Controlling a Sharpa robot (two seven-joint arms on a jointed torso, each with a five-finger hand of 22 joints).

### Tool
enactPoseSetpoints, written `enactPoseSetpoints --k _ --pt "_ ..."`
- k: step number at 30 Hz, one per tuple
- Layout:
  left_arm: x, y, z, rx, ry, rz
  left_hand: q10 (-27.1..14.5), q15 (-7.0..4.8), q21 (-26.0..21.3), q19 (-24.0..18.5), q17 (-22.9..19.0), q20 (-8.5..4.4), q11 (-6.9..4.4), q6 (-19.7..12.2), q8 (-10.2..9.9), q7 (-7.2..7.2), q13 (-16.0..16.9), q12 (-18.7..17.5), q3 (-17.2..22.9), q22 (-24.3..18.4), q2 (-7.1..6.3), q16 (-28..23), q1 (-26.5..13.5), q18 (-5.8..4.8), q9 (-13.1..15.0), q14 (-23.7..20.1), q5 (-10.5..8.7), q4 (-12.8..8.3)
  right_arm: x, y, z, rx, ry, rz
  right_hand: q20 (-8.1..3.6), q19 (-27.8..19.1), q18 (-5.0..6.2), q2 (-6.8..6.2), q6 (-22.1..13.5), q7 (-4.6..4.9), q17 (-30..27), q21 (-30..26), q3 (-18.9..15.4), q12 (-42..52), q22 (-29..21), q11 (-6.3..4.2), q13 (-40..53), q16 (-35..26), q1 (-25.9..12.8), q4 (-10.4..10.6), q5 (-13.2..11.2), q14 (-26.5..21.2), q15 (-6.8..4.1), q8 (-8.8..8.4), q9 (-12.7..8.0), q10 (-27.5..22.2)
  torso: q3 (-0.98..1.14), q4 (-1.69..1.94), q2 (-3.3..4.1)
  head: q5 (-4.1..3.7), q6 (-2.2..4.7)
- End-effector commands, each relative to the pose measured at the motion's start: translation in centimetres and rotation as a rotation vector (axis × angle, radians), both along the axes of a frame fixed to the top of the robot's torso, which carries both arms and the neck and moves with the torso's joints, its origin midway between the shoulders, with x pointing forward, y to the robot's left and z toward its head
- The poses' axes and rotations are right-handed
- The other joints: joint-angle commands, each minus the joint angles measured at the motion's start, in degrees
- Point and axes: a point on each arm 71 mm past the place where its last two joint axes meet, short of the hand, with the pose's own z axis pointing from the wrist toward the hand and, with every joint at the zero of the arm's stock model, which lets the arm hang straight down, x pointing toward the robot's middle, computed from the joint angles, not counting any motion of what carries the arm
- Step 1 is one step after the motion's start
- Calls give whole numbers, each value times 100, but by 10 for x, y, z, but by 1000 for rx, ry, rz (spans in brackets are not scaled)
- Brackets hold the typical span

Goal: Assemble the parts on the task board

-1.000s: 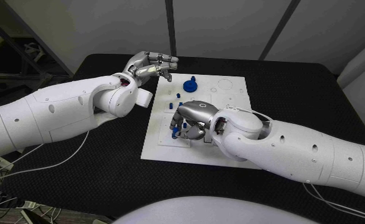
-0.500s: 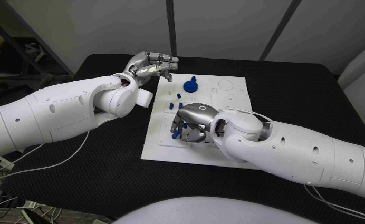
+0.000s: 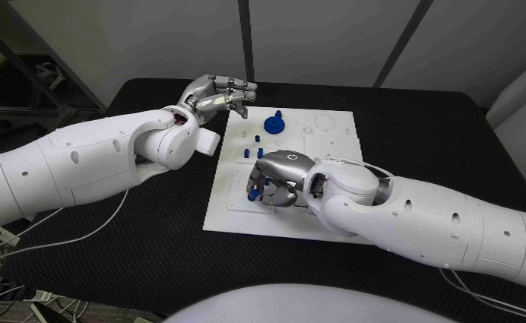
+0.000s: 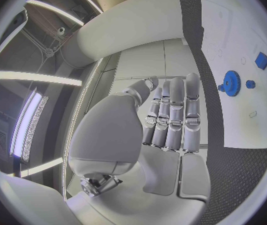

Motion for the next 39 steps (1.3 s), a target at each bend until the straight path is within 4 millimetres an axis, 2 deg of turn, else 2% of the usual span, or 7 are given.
enactPoseSetpoints --k 1,6,10,16,20,30,39 --pt "0 -1 1 -6 -3 -10 -51 3 -28 -40 -8 18 -2 -37 -22 14 5 19 -37 -9 41 -22 18 30 1 -54 -9 10 1 -1 -4 -32 -3 -5 -5 -2 -19 33 6 4 -13 -5 -26 -34 -16 11 6 30 -13 0 21 252 -25 -5 6 -2 -1 5 4 0 3" --pt "0 -1 1 -6 -1 -11 -51 3 -28 -40 -8 18 -2 -37 -22 14 5 19 -37 -9 41 -22 18 30 1 -54 -9 10 3 -1 -4 -36 -11 -16 57 -49 -16 -46 -505 152 -31 -45 -60 -189 -62 129 -37 33 -96 40 31 242 73 -275 -116 -231 -6 -2 -8 -7 23" --pt "0 -2 1 -6 0 -13 -67 6 -33 -43 -14 21 1 -45 -21 17 8 33 -50 -9 47 -21 11 30 1 -57 -9 14 4 0 -5 -39 -12 -22 88 -63 -2 -127 -1095 125 -21 -60 -86 -218 -75 113 -43 54 -143 73 42 239 76 -283 -225 -296 -9 5 -4 -12 31" --pt "0 -3 1 -8 2 -17 -69 6 -34 -43 -14 21 1 -46 -21 17 8 34 -50 -9 47 -21 11 30 0 -58 -9 14 4 -1 -4 -33 -19 -28 66 -65 1 -175 -1360 55 -7 -68 -130 -213 -79 65 -36 74 -157 93 34 238 36 -282 -219 -305 1 -5 -7 -12 42" --pt "0 -3 1 -7 3 -18 -69 6 -34 -43 -14 21 1 -46 -21 17 8 34 -50 -9 47 -21 11 30 0 -58 -9 14 3 -1 -2 -18 -39 -29 62 -63 0 -177 -1387 38 -4 -66 -136 -208 -76 59 -34 77 -158 96 32 238 30 -282 -219 -299 -2 -7 0 -6 78" --pt "0 -2 0 -6 5 -18 -69 6 -34 -43 -14 21 1 -46 -21 17 8 34 -50 -9 47 -21 11 30 0 -58 -9 14 -1 -7 11 102 -109 -41 29 -43 -3 -192 -1334 25 -7 -58 -176 -127 -60 10 9 82 -144 98 32 238 -10 -239 -192 -167 5 -1 4 -24 67" --pt "1 0 -1 -6 8 -17 -77 8 -35 -42 -16 22 3 -52 -22 18 8 37 -55 -9 48 -19 9 31 0 -58 -9 15 -6 -43 26 260 -80 -107 31 -83 5 -189 -815 94 -94 -113 -227 -21 -128 60 84 40 -142 127 63 218 20 -39 -111 -6 2 -22 -16 -94 94"
